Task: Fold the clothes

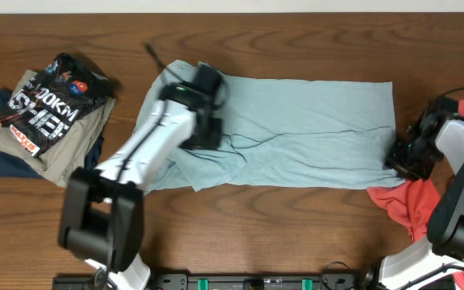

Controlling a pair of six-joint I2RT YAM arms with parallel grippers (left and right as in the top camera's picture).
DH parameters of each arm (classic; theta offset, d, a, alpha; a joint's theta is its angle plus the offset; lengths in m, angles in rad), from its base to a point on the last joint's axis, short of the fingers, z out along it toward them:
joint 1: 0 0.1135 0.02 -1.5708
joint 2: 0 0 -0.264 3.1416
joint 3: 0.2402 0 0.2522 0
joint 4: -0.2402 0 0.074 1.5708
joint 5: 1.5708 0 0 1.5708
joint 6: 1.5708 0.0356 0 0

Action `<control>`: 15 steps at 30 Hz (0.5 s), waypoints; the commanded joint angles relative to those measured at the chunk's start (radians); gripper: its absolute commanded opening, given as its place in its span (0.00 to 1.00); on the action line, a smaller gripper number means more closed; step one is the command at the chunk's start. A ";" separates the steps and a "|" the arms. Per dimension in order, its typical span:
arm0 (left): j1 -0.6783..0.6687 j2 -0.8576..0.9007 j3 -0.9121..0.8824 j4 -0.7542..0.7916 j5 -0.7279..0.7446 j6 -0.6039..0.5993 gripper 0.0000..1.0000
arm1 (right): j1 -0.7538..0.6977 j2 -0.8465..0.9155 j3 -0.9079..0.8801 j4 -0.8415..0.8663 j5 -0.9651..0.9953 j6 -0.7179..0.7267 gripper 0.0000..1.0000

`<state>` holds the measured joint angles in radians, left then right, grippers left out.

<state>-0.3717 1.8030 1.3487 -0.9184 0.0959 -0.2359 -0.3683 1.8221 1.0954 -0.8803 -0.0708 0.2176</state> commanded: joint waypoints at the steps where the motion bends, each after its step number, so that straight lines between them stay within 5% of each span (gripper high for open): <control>1: 0.108 -0.049 0.012 -0.058 -0.082 -0.055 0.47 | -0.012 -0.009 0.091 -0.040 0.006 -0.027 0.36; 8: 0.268 -0.042 -0.048 -0.143 -0.081 -0.118 0.59 | -0.012 -0.014 0.094 -0.075 0.012 -0.040 0.41; 15: 0.323 -0.041 -0.158 -0.090 -0.082 -0.118 0.64 | -0.012 -0.014 0.079 -0.078 0.082 -0.040 0.58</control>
<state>-0.0605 1.7668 1.2270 -1.0206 0.0254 -0.3412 -0.3683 1.8210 1.1839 -0.9569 -0.0326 0.1844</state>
